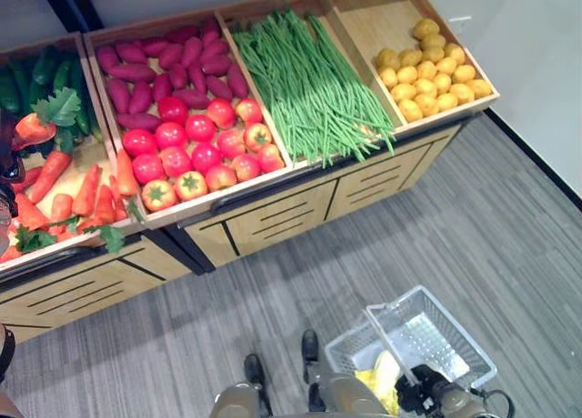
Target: Get the vegetables into the basket
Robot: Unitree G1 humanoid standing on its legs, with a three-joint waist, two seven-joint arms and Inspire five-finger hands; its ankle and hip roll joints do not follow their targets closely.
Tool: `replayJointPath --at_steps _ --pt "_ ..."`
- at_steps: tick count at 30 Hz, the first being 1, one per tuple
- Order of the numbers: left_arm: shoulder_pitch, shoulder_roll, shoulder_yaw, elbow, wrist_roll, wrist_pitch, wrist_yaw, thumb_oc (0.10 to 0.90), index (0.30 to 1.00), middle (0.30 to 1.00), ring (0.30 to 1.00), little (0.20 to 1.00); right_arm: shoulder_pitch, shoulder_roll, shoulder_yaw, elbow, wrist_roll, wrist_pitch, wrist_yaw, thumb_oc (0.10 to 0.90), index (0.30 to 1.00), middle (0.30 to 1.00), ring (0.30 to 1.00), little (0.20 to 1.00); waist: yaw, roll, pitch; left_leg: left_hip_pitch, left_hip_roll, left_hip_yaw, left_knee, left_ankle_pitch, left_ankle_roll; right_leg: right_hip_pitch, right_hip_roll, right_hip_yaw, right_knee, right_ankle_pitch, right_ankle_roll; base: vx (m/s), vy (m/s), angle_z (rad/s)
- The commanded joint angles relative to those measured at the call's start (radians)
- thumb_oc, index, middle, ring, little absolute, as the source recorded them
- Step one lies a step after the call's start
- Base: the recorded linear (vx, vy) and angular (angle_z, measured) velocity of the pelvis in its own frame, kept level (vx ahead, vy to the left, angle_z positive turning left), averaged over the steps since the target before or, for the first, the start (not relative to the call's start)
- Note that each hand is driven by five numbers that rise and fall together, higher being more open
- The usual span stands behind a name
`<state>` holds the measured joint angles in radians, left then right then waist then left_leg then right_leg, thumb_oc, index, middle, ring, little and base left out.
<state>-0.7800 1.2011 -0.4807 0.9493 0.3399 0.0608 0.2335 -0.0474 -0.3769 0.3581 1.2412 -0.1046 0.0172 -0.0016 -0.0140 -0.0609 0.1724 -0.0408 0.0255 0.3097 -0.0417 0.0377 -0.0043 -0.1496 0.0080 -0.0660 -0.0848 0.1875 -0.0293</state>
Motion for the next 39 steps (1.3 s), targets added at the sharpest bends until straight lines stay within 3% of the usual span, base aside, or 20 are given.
replayJointPath --at_steps 1,21,26,32,39 --pt "-0.023 0.090 0.097 0.004 0.053 0.019 0.053 0.400 0.300 0.300 0.300 0.300 0.055 -0.058 -0.010 0.041 -0.020 -0.002 -0.006 0.400 0.300 0.300 0.300 0.300 -0.003 0.028 -0.085 0.005 -0.003 -0.031 -0.010 -0.037 -0.006 0.053 -0.054 -0.014 0.061 -0.153 0.131 0.02 -0.008 0.07" --pt "0.427 0.012 0.463 -0.519 0.124 0.010 0.028 0.400 0.300 0.300 0.300 0.300 0.103 -0.026 -0.095 -0.005 -0.036 0.015 0.007 0.400 0.300 0.300 0.300 0.300 0.007 0.057 -0.155 0.132 -0.019 -0.042 0.010 -0.092 0.008 0.174 -0.070 -0.024 0.091 -0.207 0.139 -0.01 -0.001 0.02" --pt "0.552 -0.100 0.550 -0.630 0.105 -0.012 0.031 0.400 0.300 0.300 0.300 0.300 0.108 -0.017 -0.110 0.001 -0.047 0.018 0.009 0.400 0.300 0.300 0.300 0.300 0.006 0.062 -0.165 0.155 -0.028 -0.045 -0.003 -0.094 0.013 0.190 -0.077 -0.028 0.094 -0.210 0.141 -0.04 0.007 0.01" --pt "0.600 -0.208 0.586 -0.644 0.050 -0.020 0.049 0.400 0.300 0.300 0.300 0.300 0.115 -0.014 -0.123 0.000 -0.043 0.018 0.002 0.400 0.300 0.300 0.300 0.300 0.003 0.064 -0.167 0.166 -0.031 -0.042 0.000 -0.103 0.018 0.197 -0.081 -0.024 0.098 -0.214 0.140 -0.01 0.002 0.00" --pt "0.689 -0.323 0.628 -0.799 0.068 -0.034 0.060 0.400 0.300 0.300 0.300 0.300 0.125 0.008 -0.145 -0.002 -0.032 0.012 -0.010 0.400 0.300 0.300 0.300 0.300 0.004 0.066 -0.164 0.176 -0.036 -0.041 0.004 -0.113 0.026 0.200 -0.085 -0.017 0.109 -0.221 0.139 0.00 0.000 0.00"
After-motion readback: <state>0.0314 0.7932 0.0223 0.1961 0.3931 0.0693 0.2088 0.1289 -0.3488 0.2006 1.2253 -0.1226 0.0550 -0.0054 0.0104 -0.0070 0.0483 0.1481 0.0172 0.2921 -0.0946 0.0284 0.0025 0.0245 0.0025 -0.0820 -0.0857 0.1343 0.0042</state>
